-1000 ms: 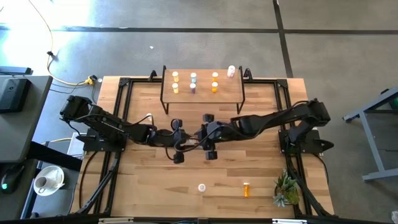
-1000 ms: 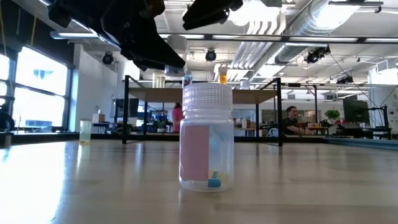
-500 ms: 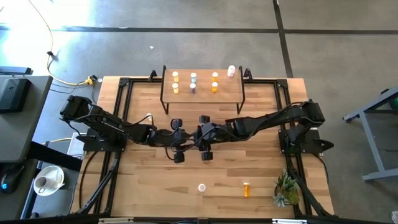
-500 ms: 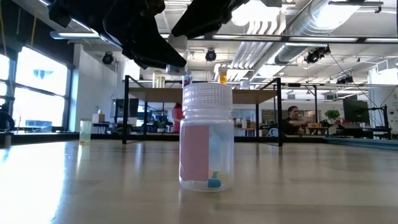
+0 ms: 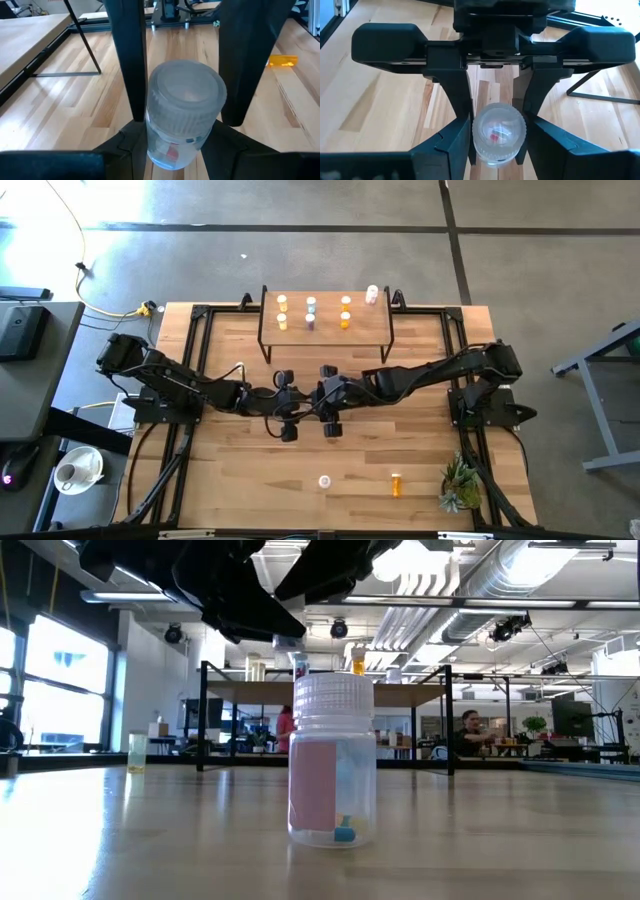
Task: Pick and place medicine bottles onto shelf by color
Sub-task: Put the bottom transparent pill bottle on the shelf aligned with the other transparent pill bottle
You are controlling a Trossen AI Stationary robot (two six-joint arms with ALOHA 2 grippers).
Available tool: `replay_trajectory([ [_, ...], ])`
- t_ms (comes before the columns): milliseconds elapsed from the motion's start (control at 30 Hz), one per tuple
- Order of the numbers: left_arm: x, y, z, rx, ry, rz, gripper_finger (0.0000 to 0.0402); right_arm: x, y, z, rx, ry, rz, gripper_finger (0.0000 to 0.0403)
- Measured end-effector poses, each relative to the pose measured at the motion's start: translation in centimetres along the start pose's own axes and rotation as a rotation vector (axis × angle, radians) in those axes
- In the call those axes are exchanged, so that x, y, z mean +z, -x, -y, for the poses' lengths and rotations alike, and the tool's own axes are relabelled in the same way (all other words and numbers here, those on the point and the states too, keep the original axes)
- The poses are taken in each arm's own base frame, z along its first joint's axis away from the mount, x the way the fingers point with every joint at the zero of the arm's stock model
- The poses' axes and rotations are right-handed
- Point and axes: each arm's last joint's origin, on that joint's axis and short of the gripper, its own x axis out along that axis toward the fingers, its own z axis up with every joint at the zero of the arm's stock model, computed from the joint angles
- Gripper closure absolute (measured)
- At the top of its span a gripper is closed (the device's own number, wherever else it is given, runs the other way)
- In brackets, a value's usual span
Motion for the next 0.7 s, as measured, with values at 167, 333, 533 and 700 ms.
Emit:
replay_trajectory([
  [167, -0.01, -0.01, -0.02, 0.002, 0.002, -0.001, 0.0257, -0.05, 0.0, 0.01, -0.001, 0.0, -0.005, 0.0266],
  [333, -0.01, -0.01, -0.03, 0.004, 0.001, -0.001, 0.023, -0.07, 0.0, 0.01, 0.001, -0.031, -0.007, 0.0283],
  [533, -0.16, 0.0, -0.04, 0.005, -0.002, -0.016, 0.0193, -0.14, 0.0, -0.02, 0.003, -0.032, -0.014, 0.028],
  [700, -0.36, 0.01, -0.05, 0.006, -0.004, -0.036, 0.0171, -0.17, 0.3, 0.06, -0.009, -0.029, -0.025, 0.0279],
])
